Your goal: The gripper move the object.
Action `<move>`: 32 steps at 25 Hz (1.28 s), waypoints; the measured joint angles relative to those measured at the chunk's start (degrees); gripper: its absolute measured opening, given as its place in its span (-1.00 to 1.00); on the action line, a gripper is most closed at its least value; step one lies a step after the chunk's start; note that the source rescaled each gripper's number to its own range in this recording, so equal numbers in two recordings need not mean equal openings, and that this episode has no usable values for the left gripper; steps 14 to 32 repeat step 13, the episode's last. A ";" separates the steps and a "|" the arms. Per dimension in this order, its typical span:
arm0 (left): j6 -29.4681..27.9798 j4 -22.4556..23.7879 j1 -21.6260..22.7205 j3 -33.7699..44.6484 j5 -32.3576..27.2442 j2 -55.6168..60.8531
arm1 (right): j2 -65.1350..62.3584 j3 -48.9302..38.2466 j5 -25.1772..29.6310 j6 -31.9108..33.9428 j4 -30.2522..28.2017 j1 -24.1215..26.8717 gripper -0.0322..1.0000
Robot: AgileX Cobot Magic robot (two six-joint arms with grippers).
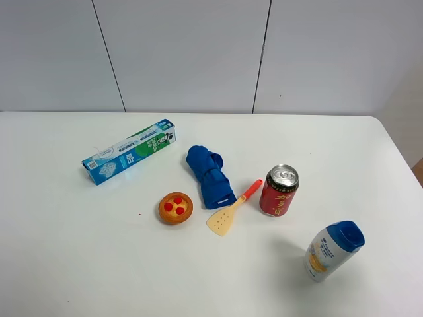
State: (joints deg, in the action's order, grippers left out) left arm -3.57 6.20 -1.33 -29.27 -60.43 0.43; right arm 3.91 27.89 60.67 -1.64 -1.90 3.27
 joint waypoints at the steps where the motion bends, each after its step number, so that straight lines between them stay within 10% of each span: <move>1: 0.00 0.00 0.00 0.00 0.00 0.00 | 0.00 0.00 0.00 0.00 0.00 0.00 0.98; 32: 0.00 0.00 0.00 0.00 0.00 0.00 | 0.00 0.00 0.00 0.00 -0.05 0.00 0.98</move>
